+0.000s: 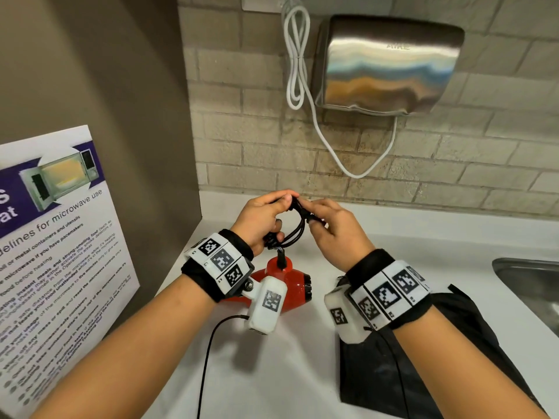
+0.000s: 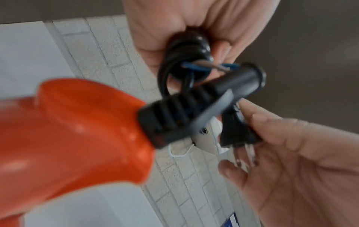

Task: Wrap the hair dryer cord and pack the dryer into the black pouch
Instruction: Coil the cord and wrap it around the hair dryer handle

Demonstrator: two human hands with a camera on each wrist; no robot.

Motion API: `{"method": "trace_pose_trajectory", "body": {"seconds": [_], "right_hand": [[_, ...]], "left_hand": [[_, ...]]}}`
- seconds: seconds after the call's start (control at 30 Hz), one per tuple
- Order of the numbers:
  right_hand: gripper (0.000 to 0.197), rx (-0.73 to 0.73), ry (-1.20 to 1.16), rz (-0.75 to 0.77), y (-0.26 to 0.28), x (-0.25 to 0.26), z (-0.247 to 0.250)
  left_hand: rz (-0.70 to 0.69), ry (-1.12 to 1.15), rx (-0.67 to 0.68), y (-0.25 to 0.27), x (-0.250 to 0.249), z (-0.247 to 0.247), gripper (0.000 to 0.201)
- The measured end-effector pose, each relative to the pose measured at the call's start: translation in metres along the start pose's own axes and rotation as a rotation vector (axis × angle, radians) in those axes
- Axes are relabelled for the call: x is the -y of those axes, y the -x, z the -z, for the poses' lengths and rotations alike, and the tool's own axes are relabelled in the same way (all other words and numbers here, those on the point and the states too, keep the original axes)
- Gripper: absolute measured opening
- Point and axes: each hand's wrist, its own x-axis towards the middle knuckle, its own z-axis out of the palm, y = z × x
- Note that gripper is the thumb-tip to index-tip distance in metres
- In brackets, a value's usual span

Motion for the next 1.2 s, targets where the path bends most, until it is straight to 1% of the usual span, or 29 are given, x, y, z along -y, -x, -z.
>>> {"method": "trace_pose_trajectory", "body": {"seconds": [0.07, 0.17, 0.27, 0.33, 0.4, 0.43, 0.53, 0.6, 0.77, 0.9, 1.0, 1.07, 1.13, 1.2], "right_hand": [[0.044, 0.054, -0.024, -0.036, -0.001, -0.001, -0.001], [0.049, 0.122, -0.047, -0.051, -0.002, -0.001, -0.001], [0.050, 0.108, -0.202, -0.073, -0.002, -0.001, -0.003], [0.047, 0.066, -0.323, -0.092, -0.003, -0.002, -0.008], [0.046, 0.007, -0.358, -0.097, -0.003, -0.002, -0.014], [0.045, -0.027, -0.340, -0.085, -0.003, -0.001, -0.017], [0.042, -0.126, -0.153, -0.016, -0.001, 0.000, -0.021], [0.043, -0.152, -0.086, 0.008, 0.001, -0.001, -0.023], [0.043, -0.126, -0.113, 0.016, 0.002, 0.000, -0.031], [0.044, -0.162, -0.135, 0.014, 0.000, -0.004, -0.035], [0.042, -0.193, -0.161, 0.009, -0.002, -0.007, -0.037], [0.041, -0.211, -0.191, 0.007, -0.003, -0.007, -0.038], [0.044, -0.229, -0.212, 0.004, -0.004, -0.007, -0.040], [0.048, -0.245, -0.249, -0.006, -0.005, -0.008, -0.042]], "left_hand": [[-0.016, 0.018, -0.011, 0.001, 0.000, 0.000, 0.019], [-0.040, 0.031, -0.012, 0.001, -0.001, 0.001, 0.019], [-0.043, 0.028, 0.006, -0.001, 0.000, 0.003, 0.022], [-0.037, 0.050, 0.021, -0.002, 0.001, 0.002, 0.024], [-0.025, 0.067, 0.045, -0.001, 0.002, -0.001, 0.025], [-0.020, 0.072, 0.056, 0.000, 0.001, -0.002, 0.025], [-0.012, 0.093, 0.074, 0.001, 0.001, -0.002, 0.025], [-0.005, 0.116, 0.076, 0.001, 0.001, -0.002, 0.025], [0.009, 0.134, 0.074, 0.000, 0.000, -0.003, 0.023], [0.010, 0.120, 0.077, 0.000, 0.001, -0.003, 0.023], [0.003, 0.114, 0.100, 0.001, 0.001, -0.001, 0.024], [-0.008, 0.096, 0.110, 0.002, 0.001, 0.000, 0.019], [-0.028, 0.066, 0.108, 0.003, 0.002, 0.001, 0.012], [-0.043, 0.042, 0.115, 0.002, 0.002, 0.003, 0.015]]}}
